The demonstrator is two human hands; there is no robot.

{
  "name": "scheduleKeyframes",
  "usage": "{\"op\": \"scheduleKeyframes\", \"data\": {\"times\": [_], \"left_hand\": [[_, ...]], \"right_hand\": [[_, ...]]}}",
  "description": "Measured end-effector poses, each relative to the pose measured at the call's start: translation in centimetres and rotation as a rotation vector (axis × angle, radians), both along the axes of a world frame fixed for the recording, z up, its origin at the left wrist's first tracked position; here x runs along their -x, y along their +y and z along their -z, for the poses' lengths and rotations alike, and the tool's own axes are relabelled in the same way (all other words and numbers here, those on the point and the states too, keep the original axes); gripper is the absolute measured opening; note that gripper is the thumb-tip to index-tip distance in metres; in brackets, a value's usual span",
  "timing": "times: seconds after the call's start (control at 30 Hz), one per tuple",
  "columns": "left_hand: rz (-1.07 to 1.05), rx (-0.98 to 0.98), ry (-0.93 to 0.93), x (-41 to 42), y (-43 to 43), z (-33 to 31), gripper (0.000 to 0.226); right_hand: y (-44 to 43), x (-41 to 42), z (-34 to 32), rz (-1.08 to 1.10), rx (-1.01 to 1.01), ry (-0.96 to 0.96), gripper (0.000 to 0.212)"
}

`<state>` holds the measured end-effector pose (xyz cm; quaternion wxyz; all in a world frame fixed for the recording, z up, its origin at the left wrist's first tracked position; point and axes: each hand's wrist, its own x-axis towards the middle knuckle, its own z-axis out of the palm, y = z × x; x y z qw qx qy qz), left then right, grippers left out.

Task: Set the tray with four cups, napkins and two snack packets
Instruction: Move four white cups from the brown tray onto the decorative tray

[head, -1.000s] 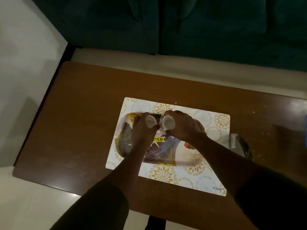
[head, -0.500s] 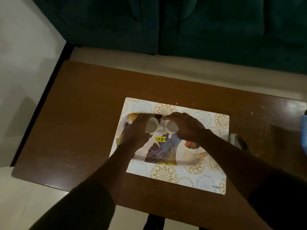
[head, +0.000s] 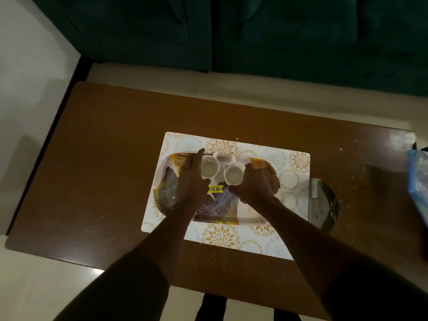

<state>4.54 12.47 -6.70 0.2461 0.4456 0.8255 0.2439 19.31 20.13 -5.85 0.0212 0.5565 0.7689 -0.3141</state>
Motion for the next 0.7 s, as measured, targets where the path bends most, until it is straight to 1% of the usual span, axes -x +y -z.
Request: {"op": "scheduleKeyframes", "data": {"times": [0.07, 0.13, 0.27, 0.37, 0.57, 0.7], "left_hand": [[0.022, -0.035, -0.020, 0.0, 0.3, -0.1, 0.071], [-0.009, -0.060, -0.016, 0.0, 0.2, -0.1, 0.062], [-0.035, -0.052, 0.038, 0.3, 0.0, 0.0, 0.057], [-0.021, -0.057, 0.041, 0.6, 0.0, -0.1, 0.057], [-0.026, -0.064, 0.013, 0.7, 0.0, -0.3, 0.062], [-0.021, -0.082, 0.013, 0.7, 0.1, -0.3, 0.061]], "right_hand": [[-0.2, 0.3, 0.1, 0.005, 0.021, -0.002, 0.066], [-0.4, 0.7, 0.2, -0.016, 0.011, -0.011, 0.066], [0.1, 1.4, 0.1, -0.043, -0.007, 0.036, 0.066], [0.2, 1.6, 0.4, -0.028, 0.002, 0.063, 0.066], [0.2, 1.5, 0.8, -0.006, -0.048, 0.087, 0.067], [0.3, 1.3, 1.2, 0.008, -0.056, 0.109, 0.068]]}}
